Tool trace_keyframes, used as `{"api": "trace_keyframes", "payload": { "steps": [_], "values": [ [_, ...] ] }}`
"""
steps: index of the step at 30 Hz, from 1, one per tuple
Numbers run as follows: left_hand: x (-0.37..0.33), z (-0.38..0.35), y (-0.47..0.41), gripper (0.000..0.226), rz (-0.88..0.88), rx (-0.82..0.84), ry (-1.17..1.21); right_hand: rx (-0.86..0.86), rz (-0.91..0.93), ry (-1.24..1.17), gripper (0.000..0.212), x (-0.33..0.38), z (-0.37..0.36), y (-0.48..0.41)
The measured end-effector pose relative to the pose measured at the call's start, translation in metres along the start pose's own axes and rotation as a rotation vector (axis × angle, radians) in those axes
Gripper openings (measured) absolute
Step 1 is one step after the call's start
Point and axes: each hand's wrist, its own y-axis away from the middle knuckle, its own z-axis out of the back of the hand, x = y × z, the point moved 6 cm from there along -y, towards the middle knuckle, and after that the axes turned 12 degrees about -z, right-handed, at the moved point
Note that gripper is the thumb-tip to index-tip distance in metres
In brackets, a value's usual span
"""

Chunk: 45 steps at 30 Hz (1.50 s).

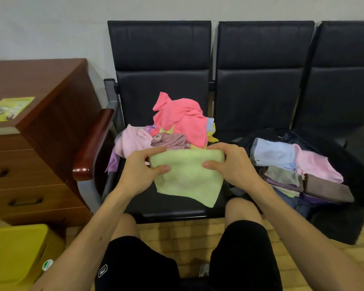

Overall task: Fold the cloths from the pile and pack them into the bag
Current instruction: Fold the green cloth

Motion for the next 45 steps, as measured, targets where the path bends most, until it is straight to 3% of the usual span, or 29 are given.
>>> {"api": "trace_keyframes", "payload": {
  "steps": [6,13,17,21,23,25,27,29,31,35,38,40,42,45],
  "values": [
    [-0.013,0.003,-0.001,0.034,-0.044,-0.023,-0.189,0.002,0.076,0.078,0.022,0.005,0.005,0.001],
    [-0.024,0.003,0.000,0.030,-0.027,0.015,-0.275,0.004,0.073,0.106,0.025,-0.001,0.006,0.002],
    [-0.041,0.003,0.003,0.021,-0.102,0.004,-0.287,0.070,-0.008,0.046,0.032,-0.013,0.009,0.003],
    [-0.062,-0.007,0.001,0.020,-0.174,0.092,-0.123,0.292,-0.151,-0.354,0.016,-0.030,0.011,0.009],
    [-0.069,-0.018,-0.001,0.023,-0.134,0.147,0.157,0.403,-0.232,-0.800,0.028,-0.030,0.013,0.015],
    [-0.077,-0.027,-0.009,0.030,-0.099,0.158,0.384,0.484,-0.294,-1.180,0.061,-0.030,0.012,0.021],
    [-0.087,-0.028,-0.023,0.027,-0.142,0.092,0.363,0.546,-0.331,-1.258,0.078,-0.029,0.002,0.032],
    [-0.088,-0.029,-0.038,0.021,-0.199,0.013,0.191,0.603,-0.328,-1.141,0.060,-0.023,-0.007,0.044],
    [-0.070,-0.035,-0.051,0.026,-0.125,-0.026,0.118,0.529,-0.318,-1.086,0.044,-0.022,0.001,0.045],
    [-0.030,-0.088,-0.043,0.054,0.368,0.056,0.806,0.376,-0.309,-1.085,0.023,-0.031,0.038,0.030],
    [-0.027,-0.137,-0.032,0.052,0.520,0.130,1.101,0.329,-0.338,-1.109,0.029,-0.052,0.053,0.020],
    [-0.027,-0.172,-0.026,0.058,0.609,0.259,1.180,0.297,-0.392,-1.161,0.041,-0.073,0.060,0.012],
    [-0.026,-0.205,-0.024,0.067,0.656,0.438,1.156,0.228,-0.468,-1.205,0.040,-0.102,0.070,0.004],
    [-0.022,-0.246,-0.035,0.045,0.585,0.612,0.869,0.178,-0.570,-1.159,0.034,-0.155,0.083,-0.013]
  ]
}}
